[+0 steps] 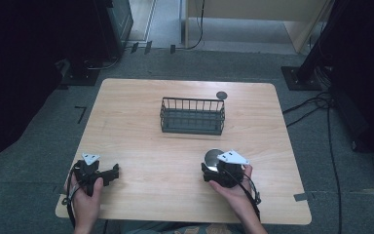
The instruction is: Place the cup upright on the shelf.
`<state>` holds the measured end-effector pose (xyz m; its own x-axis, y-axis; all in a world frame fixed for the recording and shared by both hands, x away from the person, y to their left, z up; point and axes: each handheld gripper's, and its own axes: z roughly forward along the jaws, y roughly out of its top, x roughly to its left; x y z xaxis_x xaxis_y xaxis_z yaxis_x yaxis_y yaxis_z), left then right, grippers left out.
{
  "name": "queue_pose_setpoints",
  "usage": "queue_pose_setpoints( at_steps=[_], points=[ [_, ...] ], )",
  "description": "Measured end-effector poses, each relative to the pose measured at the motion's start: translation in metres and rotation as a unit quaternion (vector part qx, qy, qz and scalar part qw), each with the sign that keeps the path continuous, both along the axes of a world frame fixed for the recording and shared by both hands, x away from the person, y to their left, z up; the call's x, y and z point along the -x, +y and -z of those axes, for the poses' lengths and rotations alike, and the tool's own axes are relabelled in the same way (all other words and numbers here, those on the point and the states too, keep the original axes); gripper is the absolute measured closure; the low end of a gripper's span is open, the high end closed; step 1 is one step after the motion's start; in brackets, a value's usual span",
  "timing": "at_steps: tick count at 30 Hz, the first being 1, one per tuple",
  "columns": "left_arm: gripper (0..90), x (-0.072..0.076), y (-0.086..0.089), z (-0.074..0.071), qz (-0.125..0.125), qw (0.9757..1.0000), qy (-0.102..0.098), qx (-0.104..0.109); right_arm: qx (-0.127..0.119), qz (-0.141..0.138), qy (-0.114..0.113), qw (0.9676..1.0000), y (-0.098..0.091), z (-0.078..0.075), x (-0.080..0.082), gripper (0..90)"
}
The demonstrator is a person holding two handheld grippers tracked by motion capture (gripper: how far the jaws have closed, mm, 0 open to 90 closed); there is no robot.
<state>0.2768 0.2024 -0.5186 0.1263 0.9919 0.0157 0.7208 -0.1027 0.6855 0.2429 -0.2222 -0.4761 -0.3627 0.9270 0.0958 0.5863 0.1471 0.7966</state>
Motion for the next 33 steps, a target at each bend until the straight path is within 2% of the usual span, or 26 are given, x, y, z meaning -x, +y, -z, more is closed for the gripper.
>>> queue_pose_setpoints(
  at_steps=[17,26,28,33],
  points=[
    [0.0,0.0,0.0,0.0,-0.001,1.0,0.0,0.001,0.008,-0.015,-0.036,0.9992,0.013,-0.033,-0.017,17.9],
    [0.0,0.0,0.0,0.0,-0.001,1.0,0.0,0.001,0.012,-0.02,-0.064,0.9977,0.025,-0.053,-0.032,17.9],
    [0.0,0.0,0.0,0.0,-0.001,1.0,0.0,0.001,0.019,-0.018,-0.07,0.9972,0.028,-0.056,-0.035,17.9],
    [0.0,0.0,0.0,0.0,0.0,1.0,-0.001,-0.001,0.018,-0.019,-0.078,0.9966,0.034,-0.064,-0.045,17.9]
  ],
)
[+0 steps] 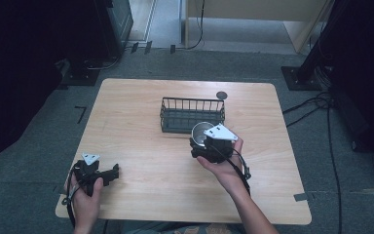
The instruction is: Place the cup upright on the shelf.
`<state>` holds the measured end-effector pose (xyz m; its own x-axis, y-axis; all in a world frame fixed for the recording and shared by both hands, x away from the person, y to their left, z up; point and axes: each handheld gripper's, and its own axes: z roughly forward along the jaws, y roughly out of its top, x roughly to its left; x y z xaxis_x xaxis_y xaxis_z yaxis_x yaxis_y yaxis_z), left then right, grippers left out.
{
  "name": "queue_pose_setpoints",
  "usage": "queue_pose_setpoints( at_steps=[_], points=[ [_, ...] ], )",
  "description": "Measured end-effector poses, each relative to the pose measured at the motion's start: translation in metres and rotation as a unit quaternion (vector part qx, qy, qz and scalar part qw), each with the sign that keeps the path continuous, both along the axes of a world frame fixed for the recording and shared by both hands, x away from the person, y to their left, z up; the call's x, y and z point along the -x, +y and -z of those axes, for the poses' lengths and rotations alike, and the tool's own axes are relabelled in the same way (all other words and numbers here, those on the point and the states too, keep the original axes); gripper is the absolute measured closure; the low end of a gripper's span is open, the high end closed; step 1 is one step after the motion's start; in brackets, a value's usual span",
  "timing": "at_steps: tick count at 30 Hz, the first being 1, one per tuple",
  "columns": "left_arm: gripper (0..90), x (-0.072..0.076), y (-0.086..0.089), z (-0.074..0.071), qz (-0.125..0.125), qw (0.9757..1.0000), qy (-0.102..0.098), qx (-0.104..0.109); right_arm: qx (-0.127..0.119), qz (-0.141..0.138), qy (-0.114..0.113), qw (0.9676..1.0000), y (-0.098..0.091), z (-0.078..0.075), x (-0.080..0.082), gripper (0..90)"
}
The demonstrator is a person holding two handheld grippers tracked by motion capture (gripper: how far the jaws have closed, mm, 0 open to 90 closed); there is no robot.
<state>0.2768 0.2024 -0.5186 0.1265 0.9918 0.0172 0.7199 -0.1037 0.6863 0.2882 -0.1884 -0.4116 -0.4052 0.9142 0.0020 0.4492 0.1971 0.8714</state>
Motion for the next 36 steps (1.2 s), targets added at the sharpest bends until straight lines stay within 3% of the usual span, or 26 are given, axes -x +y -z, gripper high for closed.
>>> queue_pose_setpoints(
  at_steps=[16,29,36],
  points=[
    [0.0,0.0,0.0,0.0,-0.001,1.0,0.0,0.001,-0.007,0.02,-0.025,0.9995,0.007,-0.027,-0.044,17.9],
    [0.0,0.0,0.0,0.0,-0.001,1.0,0.001,0.001,-0.007,0.037,-0.038,0.9986,0.011,-0.037,-0.088,17.9],
    [0.0,0.0,0.0,0.0,-0.001,1.0,0.0,0.002,-0.005,0.05,-0.027,0.9984,0.01,-0.03,-0.111,18.0]
  ],
)
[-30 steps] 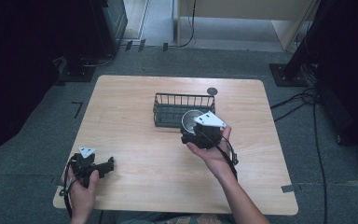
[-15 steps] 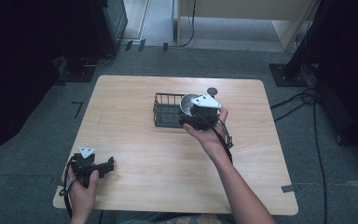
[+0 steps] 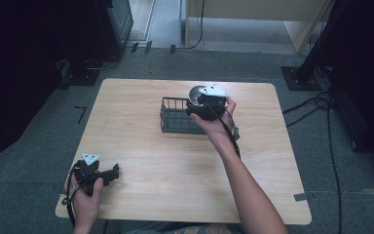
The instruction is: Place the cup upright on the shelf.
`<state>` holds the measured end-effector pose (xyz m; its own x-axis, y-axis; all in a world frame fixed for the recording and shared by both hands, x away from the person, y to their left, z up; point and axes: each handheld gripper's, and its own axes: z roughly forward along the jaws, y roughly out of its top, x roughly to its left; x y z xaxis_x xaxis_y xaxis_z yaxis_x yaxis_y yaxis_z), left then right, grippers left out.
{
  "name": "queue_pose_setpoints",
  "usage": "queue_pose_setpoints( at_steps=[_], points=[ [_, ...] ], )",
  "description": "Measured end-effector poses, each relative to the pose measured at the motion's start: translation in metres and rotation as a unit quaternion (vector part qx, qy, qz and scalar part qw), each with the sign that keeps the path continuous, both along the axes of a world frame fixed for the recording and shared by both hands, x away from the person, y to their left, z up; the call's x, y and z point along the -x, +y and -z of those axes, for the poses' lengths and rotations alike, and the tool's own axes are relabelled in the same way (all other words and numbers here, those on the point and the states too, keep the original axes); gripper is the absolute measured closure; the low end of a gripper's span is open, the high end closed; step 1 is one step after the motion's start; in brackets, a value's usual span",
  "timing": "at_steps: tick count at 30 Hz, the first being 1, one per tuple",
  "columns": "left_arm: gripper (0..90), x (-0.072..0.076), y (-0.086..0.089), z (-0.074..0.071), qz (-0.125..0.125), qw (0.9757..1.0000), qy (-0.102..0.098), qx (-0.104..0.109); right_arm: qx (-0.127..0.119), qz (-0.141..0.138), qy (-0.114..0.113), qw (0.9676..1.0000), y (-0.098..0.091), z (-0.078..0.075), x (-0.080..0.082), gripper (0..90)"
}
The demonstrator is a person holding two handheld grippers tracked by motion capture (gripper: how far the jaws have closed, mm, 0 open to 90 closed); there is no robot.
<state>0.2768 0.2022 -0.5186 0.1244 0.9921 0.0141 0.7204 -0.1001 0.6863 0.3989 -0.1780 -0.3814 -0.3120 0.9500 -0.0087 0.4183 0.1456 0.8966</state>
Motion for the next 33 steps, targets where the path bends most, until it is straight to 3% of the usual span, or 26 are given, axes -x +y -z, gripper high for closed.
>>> queue_pose_setpoints(
  at_steps=[12,25,33],
  points=[
    [0.0,0.0,0.0,0.0,0.0,1.0,0.0,0.0,-0.008,0.024,0.035,0.999,-0.001,0.027,-0.028,18.0],
    [0.0,0.0,0.0,0.0,0.0,1.0,0.0,0.0,-0.003,0.024,0.082,0.9963,0.004,0.054,-0.036,18.0],
    [0.0,0.0,0.0,0.0,0.0,1.0,0.0,0.0,0.01,0.014,0.092,0.9956,0.004,0.056,-0.037,17.8]
  ],
)
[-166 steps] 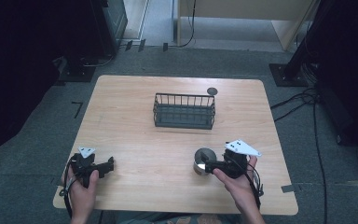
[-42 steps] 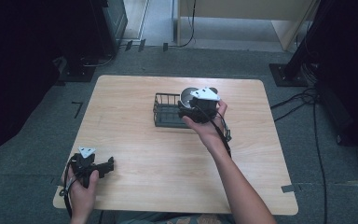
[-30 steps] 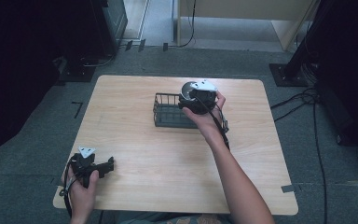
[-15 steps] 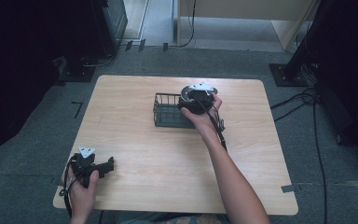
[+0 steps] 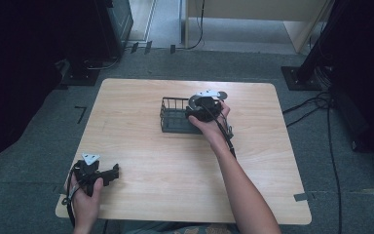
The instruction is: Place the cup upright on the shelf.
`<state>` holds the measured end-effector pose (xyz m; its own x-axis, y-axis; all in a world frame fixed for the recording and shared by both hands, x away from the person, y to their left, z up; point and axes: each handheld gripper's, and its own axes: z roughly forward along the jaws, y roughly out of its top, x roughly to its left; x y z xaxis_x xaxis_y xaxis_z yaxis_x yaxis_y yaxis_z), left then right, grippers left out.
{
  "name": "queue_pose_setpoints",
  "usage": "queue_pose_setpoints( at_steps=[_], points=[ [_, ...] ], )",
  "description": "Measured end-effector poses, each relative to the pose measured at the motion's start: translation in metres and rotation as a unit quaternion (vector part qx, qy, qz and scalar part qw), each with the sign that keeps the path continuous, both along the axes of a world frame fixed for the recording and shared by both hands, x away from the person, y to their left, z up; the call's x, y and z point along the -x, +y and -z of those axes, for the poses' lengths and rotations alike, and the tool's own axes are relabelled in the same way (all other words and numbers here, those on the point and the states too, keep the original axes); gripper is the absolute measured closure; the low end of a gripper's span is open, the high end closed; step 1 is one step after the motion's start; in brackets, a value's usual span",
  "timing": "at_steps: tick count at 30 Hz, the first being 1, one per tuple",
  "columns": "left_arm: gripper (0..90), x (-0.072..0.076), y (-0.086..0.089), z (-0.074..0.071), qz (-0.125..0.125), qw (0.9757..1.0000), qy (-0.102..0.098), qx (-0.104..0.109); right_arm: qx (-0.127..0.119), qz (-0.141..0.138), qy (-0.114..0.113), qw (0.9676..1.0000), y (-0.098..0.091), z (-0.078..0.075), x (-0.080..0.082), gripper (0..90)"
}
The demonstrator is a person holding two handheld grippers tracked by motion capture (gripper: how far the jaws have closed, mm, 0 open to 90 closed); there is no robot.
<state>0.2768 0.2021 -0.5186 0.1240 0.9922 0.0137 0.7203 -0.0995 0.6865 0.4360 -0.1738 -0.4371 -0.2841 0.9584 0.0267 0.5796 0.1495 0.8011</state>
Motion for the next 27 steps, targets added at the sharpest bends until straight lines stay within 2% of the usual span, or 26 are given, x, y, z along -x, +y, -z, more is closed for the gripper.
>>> queue_pose_setpoints(
  at_steps=[2,11,16,19,27],
  points=[
    [0.0,0.0,0.0,0.0,0.0,1.0,0.0,0.0,0.011,-0.007,0.004,0.9999,0.001,0.0,0.0,17.7],
    [0.0,0.0,0.0,0.0,0.0,1.0,0.0,0.0,0.023,-0.017,0.019,0.9994,0.001,0.001,-0.003,17.4],
    [0.0,0.0,0.0,0.0,0.0,1.0,0.0,0.0,0.034,-0.021,0.024,0.9989,0.0,0.001,-0.004,12.5],
    [0.0,0.0,0.0,0.0,0.0,1.0,0.0,0.0,0.034,-0.033,0.018,0.9987,0.0,-0.002,-0.002,10.9],
    [0.0,0.0,0.0,0.0,0.0,1.0,0.0,0.0,0.02,-0.03,-0.013,0.9993,-0.005,-0.02,0.006,4.9]
  ],
)
